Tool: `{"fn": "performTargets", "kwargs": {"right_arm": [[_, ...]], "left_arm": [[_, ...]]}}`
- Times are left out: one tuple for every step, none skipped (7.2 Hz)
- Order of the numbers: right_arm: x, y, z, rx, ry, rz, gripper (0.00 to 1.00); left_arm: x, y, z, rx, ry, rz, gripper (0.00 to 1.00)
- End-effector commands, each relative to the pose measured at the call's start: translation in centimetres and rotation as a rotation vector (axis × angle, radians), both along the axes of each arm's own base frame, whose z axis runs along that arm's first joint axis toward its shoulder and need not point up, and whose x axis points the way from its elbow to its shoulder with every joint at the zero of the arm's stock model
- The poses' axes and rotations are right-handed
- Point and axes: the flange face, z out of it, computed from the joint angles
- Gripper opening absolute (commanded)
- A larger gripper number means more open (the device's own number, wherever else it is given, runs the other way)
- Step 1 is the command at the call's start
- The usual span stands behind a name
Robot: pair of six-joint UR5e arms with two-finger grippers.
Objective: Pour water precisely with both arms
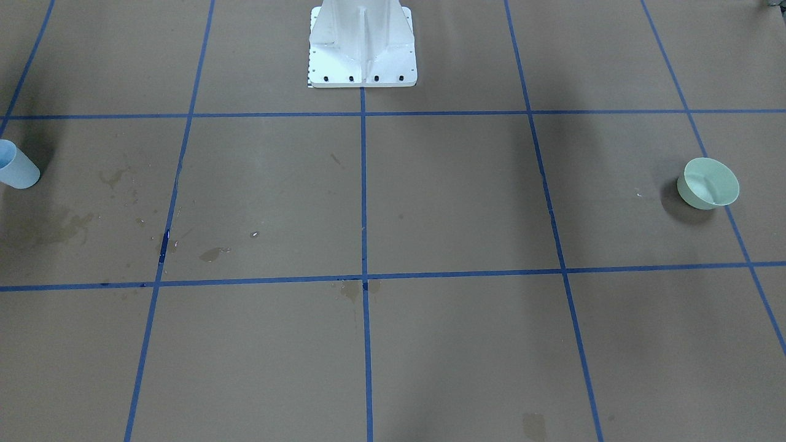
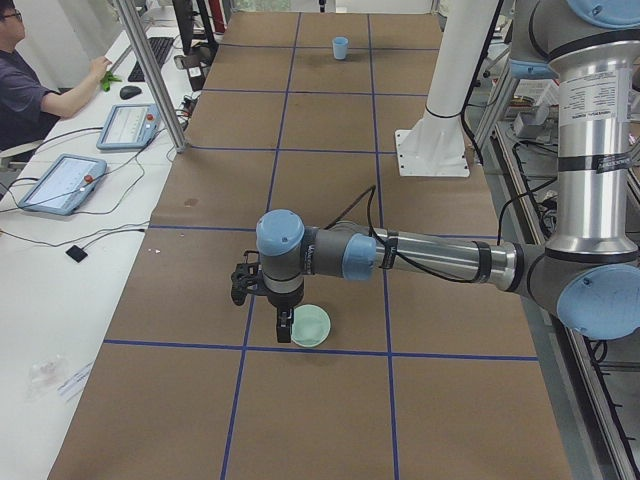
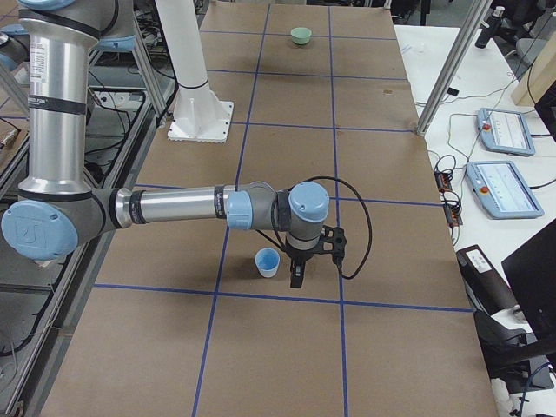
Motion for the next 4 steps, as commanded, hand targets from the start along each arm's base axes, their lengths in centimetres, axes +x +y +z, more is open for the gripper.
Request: {"fn": "performTargets", "kwargs": {"right_arm": [[0.01, 0.16, -0.09, 0.004, -0.001, -0.001, 0.99], [0.00, 0.09, -0.09, 0.004, -0.001, -0.001, 0.99], [0.00, 0.01, -0.17, 0.006, -0.001, 0.000, 0.99], [-0.01, -0.05, -0.30, 0.007, -0.001, 0.000, 0.99]], "left_arm": [[0.00, -0.04, -0.07, 0.003, 0.000, 0.001, 1.00], [-0.01, -0.04, -0.13, 0.005, -0.001, 0.001, 1.00], [-0.01, 0.04, 0.02, -0.004, 0.000, -0.004, 1.00], [-0.02, 0.31, 0.22, -0.009, 0.000, -0.005, 1.00]]}}
